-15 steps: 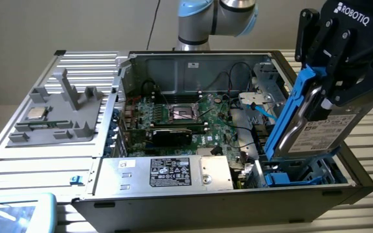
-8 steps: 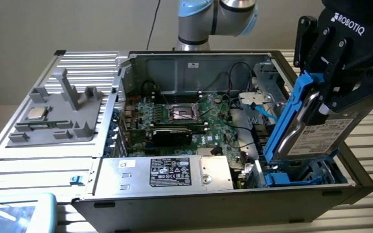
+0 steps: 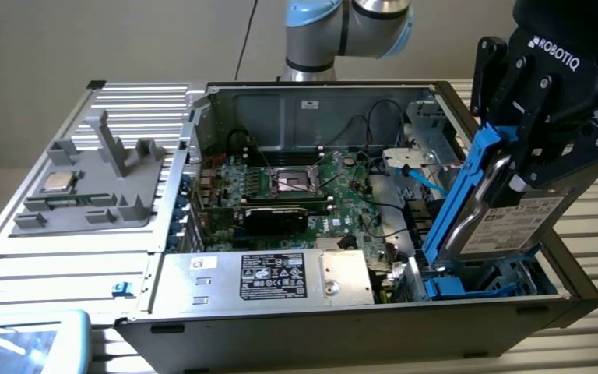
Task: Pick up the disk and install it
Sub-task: 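Insert the disk into the insertion slot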
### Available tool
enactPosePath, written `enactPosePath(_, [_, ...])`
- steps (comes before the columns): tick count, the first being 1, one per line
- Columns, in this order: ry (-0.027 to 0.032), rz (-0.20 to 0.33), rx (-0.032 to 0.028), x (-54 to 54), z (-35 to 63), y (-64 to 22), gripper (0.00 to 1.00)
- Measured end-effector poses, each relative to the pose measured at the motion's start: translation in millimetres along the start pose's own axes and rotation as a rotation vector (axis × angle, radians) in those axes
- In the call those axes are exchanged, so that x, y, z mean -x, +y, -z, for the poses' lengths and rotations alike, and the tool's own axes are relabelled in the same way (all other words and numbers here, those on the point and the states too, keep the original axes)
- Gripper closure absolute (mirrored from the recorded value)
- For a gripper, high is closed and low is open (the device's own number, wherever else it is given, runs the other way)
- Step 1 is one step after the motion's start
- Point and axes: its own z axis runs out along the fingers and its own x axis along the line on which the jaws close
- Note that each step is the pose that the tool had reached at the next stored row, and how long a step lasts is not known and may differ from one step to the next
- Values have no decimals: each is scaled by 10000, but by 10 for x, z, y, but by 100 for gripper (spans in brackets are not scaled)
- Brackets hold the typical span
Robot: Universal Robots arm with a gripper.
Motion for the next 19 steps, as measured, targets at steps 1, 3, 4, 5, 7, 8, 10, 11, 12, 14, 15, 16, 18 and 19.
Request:
enactPosePath(1, [-5,-3,0,0,-10,-5,63])
enactPosePath(3, [-16,-10,0,1,-29,-10,63])
enactPosePath(4, [-21,-13,0,1,-35,-10,63])
enactPosePath(5, [-25,-16,0,1,-43,-11,63])
enactPosePath(7, [-48,-22,0,2,-58,-13,63])
enactPosePath(8, [-53,-25,0,3,-63,-17,63])
enactPosePath(10, [-71,-39,-1,8,-77,-25,63])
enactPosePath(11, [-81,-47,0,11,-84,-28,63])
enactPosePath(12, [-86,-61,1,16,-91,-29,63])
enactPosePath(14, [-100,-72,2,30,-104,-32,63])
enactPosePath(15, [-101,-74,2,38,-108,-32,63])
enactPosePath(16, [-101,-75,2,42,-111,-33,63])
enactPosePath(18, [-103,-76,2,45,-119,-33,63])
enactPosePath(19, [-102,-76,2,46,-122,-32,63])
